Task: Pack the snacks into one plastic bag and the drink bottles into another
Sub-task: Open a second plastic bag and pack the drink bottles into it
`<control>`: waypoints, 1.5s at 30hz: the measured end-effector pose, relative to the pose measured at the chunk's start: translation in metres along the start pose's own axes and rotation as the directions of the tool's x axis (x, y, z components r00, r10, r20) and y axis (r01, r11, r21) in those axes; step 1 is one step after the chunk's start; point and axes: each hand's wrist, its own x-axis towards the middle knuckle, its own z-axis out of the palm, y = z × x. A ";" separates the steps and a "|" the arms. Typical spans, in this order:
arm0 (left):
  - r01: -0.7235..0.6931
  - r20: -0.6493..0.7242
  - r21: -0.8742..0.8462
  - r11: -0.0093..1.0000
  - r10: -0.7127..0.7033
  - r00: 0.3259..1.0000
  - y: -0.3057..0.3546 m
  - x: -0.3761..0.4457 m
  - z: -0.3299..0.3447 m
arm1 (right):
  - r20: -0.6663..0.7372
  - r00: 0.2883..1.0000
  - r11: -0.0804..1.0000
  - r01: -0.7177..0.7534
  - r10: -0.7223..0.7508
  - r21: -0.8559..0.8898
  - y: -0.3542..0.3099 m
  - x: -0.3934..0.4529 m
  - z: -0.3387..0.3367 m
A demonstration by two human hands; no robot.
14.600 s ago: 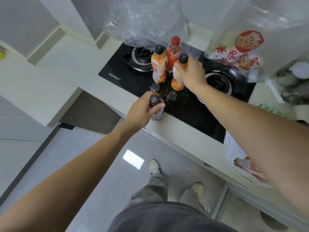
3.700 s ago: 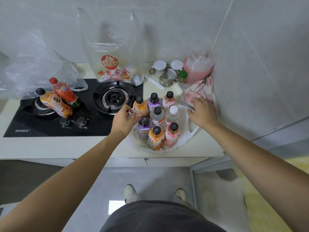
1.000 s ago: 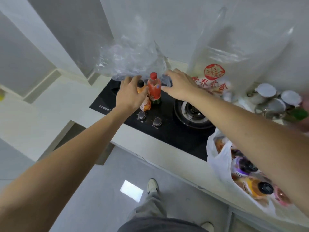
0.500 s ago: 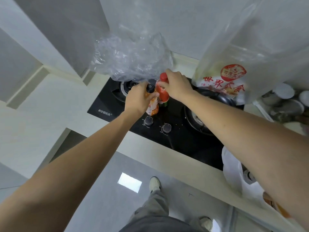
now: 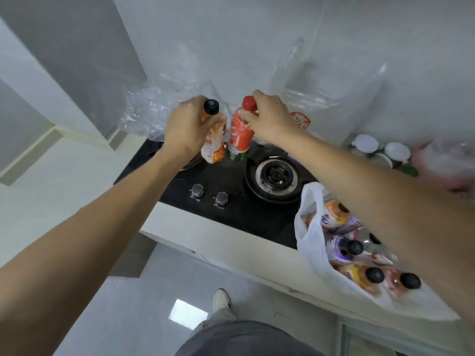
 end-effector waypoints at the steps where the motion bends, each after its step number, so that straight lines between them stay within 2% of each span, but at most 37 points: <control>1: -0.019 -0.019 -0.008 1.000 0.019 1.000 0.019 -0.002 -0.005 | -0.025 1.000 1.000 -0.006 0.007 0.016 0.004 -0.012 -0.016; 8: -0.097 -0.081 -0.064 0.993 0.092 0.992 0.165 -0.042 -0.019 | -0.163 0.984 0.997 -0.071 0.067 -0.022 0.049 -0.122 -0.129; 13: -0.197 -0.098 -0.137 0.971 0.185 0.978 0.259 -0.076 -0.011 | -0.209 0.966 0.988 -0.156 0.150 -0.012 0.090 -0.201 -0.199; 20: -0.255 -0.020 -0.263 0.930 0.259 0.966 0.339 -0.118 0.023 | -0.240 0.929 0.953 -0.301 0.283 -0.041 0.148 -0.297 -0.249; 24: -0.291 0.059 -0.305 0.907 0.323 0.945 0.362 -0.141 0.053 | -0.243 0.900 0.920 -0.387 0.361 -0.067 0.165 -0.336 -0.255; 31: -0.297 0.157 -0.301 0.906 0.355 0.922 0.373 -0.158 0.106 | -0.213 0.869 0.875 -0.474 0.447 -0.094 0.182 -0.376 -0.233; 40: -0.269 0.181 -0.393 0.879 0.361 0.915 0.393 -0.139 0.142 | -0.318 0.807 0.817 -0.559 0.497 -0.141 0.190 -0.389 -0.206; 45: -0.324 0.248 -0.399 0.858 0.441 0.863 0.391 -0.139 0.164 | -0.337 0.786 0.795 -0.587 0.517 -0.150 0.191 -0.385 -0.203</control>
